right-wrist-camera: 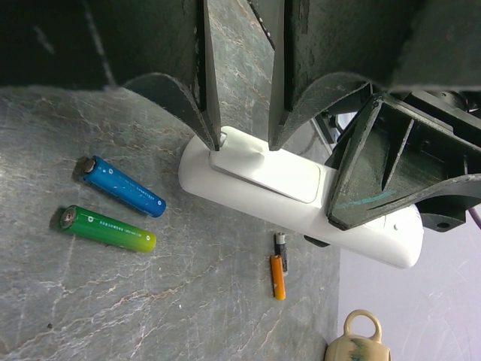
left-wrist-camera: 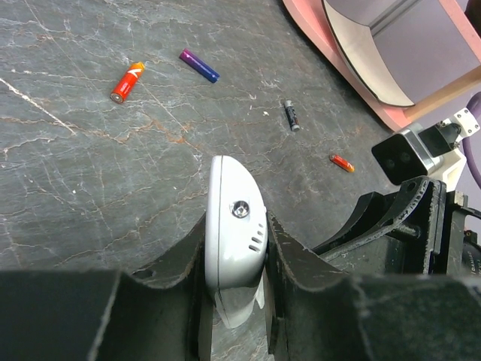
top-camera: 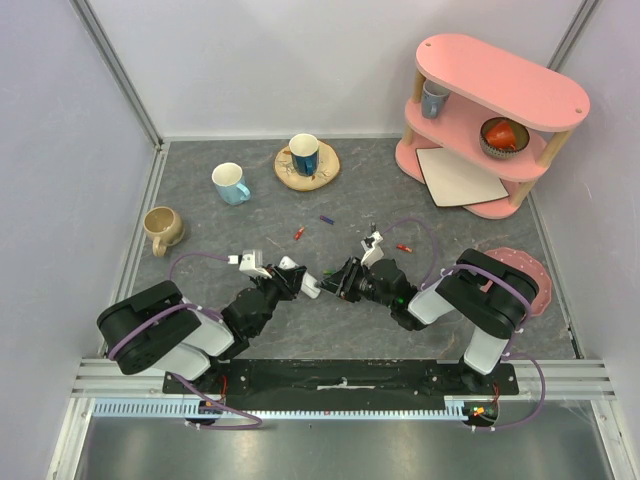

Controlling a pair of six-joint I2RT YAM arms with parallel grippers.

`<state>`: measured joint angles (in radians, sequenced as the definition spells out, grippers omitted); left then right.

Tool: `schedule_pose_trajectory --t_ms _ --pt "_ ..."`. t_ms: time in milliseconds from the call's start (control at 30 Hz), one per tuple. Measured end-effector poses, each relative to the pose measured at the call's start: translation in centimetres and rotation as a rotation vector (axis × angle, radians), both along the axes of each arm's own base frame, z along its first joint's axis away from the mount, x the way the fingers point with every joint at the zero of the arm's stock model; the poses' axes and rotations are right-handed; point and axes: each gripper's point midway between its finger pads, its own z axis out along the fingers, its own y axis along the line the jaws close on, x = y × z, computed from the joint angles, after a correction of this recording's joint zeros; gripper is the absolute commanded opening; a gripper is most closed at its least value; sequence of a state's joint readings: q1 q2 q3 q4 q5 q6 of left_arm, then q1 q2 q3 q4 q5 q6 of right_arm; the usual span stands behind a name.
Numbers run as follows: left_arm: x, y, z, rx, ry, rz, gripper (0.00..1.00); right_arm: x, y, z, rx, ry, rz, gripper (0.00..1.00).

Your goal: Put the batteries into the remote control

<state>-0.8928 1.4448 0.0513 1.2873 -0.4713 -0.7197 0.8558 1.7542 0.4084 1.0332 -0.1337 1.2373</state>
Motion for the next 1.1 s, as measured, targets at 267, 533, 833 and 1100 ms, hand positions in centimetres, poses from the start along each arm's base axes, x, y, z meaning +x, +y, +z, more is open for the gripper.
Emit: schedule_pose_trajectory --t_ms 267,533,833,1100 --pt "0.00 0.05 -0.11 0.004 0.003 0.003 0.02 -0.03 -0.06 -0.01 -0.006 0.000 0.001 0.39" --pt "-0.14 0.17 0.17 0.006 0.005 0.001 0.02 -0.01 -0.05 0.14 -0.005 -0.007 0.002 0.39" --pt "-0.35 0.22 0.23 0.013 0.010 -0.004 0.02 0.04 -0.08 0.14 -0.006 -0.009 0.000 0.39" --pt "-0.48 0.27 0.31 0.016 0.013 -0.007 0.02 0.09 -0.11 0.13 -0.007 -0.010 -0.001 0.38"
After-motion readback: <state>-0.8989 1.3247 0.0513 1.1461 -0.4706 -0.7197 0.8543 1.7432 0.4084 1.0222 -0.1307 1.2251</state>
